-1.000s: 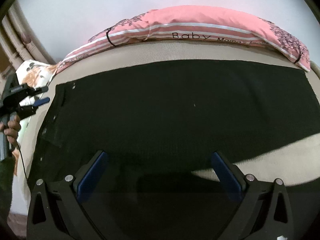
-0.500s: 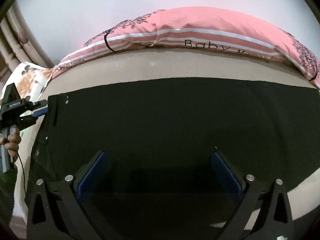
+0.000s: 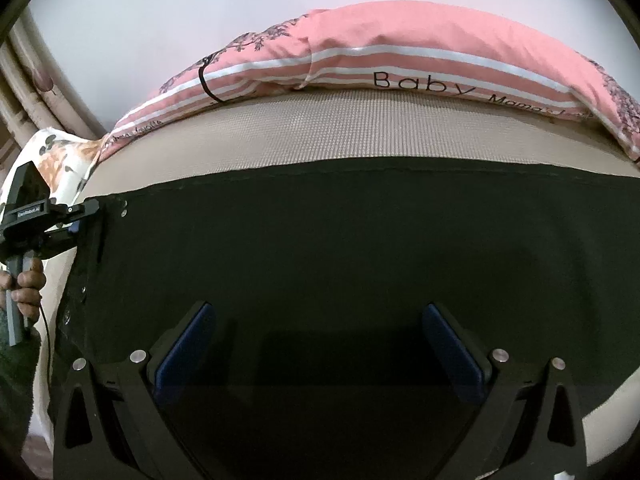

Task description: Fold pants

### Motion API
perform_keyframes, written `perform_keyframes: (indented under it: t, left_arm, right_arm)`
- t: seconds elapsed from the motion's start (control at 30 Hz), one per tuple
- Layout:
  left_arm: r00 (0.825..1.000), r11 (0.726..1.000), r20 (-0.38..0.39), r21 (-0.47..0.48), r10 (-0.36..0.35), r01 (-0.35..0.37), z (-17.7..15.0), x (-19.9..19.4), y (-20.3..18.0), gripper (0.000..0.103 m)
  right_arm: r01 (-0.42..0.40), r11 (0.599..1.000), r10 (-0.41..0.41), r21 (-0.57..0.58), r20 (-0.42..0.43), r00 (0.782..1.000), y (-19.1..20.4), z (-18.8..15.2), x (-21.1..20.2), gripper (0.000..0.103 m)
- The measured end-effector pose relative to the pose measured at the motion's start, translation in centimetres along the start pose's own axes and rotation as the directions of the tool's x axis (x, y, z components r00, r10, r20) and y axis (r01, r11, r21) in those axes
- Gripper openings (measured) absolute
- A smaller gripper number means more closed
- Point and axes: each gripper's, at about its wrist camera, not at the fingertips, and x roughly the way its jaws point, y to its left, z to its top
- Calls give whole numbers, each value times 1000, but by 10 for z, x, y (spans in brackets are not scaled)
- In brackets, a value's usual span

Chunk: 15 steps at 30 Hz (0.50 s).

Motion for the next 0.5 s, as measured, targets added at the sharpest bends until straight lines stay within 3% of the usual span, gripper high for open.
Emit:
perform_keyframes:
  t: [0.27,0.3,0.37,0.5]
  left_arm:
    - [1000,1000,-14,5,19,-19,7,24,-7,29]
    - [999,999,-11,15,31,-31,6,24,-8,26]
    - [998,998,-2,19,56,-56,5,23,-10,8]
    - [998,998,51,44,33,-35,-1,9,-19,8]
  right_arm:
    - [-13,1000,13,-17,11,1000,-4,14,5,103]
    - [-7,1000,8,-25,15,1000,-4,17,5,103]
    - [-6,999,6,-52,17,1000,-5,24,4,103]
    - [-33,989,34,-147,1,999,-3,44,3,103]
